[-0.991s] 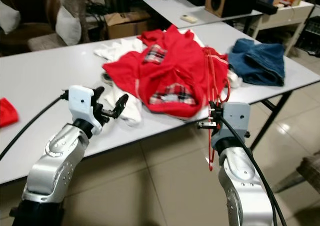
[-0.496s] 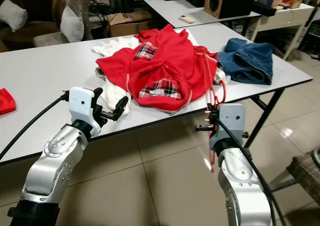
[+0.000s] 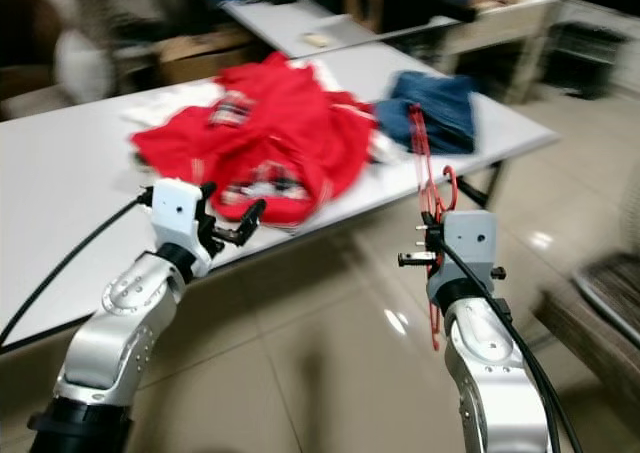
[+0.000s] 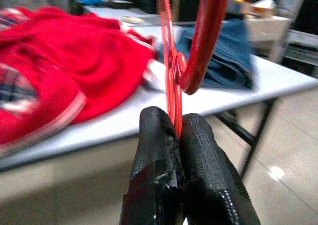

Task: Hang hanger

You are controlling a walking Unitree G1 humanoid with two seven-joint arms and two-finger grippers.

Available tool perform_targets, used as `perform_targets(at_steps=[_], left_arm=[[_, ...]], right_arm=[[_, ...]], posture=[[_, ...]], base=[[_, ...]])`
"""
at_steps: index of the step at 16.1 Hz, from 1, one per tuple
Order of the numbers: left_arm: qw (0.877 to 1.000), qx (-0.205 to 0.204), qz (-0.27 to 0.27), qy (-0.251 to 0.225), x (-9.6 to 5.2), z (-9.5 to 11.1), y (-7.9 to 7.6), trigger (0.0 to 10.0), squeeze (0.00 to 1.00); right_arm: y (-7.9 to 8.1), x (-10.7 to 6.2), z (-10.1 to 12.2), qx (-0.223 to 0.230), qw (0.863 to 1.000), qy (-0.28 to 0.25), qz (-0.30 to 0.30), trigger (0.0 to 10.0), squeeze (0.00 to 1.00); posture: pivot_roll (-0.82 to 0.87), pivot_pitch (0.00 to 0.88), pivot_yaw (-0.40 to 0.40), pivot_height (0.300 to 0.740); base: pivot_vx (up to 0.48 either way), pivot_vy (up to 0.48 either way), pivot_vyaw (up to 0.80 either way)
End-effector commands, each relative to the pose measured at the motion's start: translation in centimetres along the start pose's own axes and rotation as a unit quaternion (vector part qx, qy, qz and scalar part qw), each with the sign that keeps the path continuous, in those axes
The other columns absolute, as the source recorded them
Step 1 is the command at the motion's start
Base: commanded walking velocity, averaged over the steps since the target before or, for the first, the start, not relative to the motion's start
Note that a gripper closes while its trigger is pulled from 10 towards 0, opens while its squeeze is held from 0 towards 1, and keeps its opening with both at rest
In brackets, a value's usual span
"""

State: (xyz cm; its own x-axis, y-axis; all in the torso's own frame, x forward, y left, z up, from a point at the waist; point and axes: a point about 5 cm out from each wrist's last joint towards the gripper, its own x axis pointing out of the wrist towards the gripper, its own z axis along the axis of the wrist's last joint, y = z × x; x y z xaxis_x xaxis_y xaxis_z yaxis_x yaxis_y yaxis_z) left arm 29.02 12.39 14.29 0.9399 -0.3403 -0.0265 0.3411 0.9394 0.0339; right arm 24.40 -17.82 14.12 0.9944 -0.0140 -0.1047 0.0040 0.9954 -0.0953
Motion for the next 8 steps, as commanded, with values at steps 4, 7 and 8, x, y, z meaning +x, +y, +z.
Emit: perform_targets(at_steps=[4, 7, 8], left_arm=[[1.000, 0.012, 0.029, 0.001, -0.06, 0.03, 1.09, 10.0, 1.00], [0.998, 0.019, 0.056, 0.000, -0.06, 0.06, 1.67, 10.0, 1.00], [0.998, 0.020, 0.062, 0.000, -0.06, 0.12, 1.86, 10.0, 1.00]], right_arm=[[0.68, 0.07, 0.62, -0.004, 1.000, -0.019, 0.022, 10.0, 0.00], [0.98, 0.12, 0.81, -0.050, 0.997, -0.022, 0.049, 10.0, 0.00], [1.05, 0.11, 0.82, -0.041, 0.998, -0.025, 0.048, 10.0, 0.00]], posture=[[-0.11, 0.000, 0.024, 0.740], [-0.12, 0.000, 0.022, 0.740], [-0.11, 0.000, 0.022, 0.740]], base=[[0.370, 0.000, 0.00], [0.372, 0.000, 0.42], [0.371, 0.000, 0.80]])
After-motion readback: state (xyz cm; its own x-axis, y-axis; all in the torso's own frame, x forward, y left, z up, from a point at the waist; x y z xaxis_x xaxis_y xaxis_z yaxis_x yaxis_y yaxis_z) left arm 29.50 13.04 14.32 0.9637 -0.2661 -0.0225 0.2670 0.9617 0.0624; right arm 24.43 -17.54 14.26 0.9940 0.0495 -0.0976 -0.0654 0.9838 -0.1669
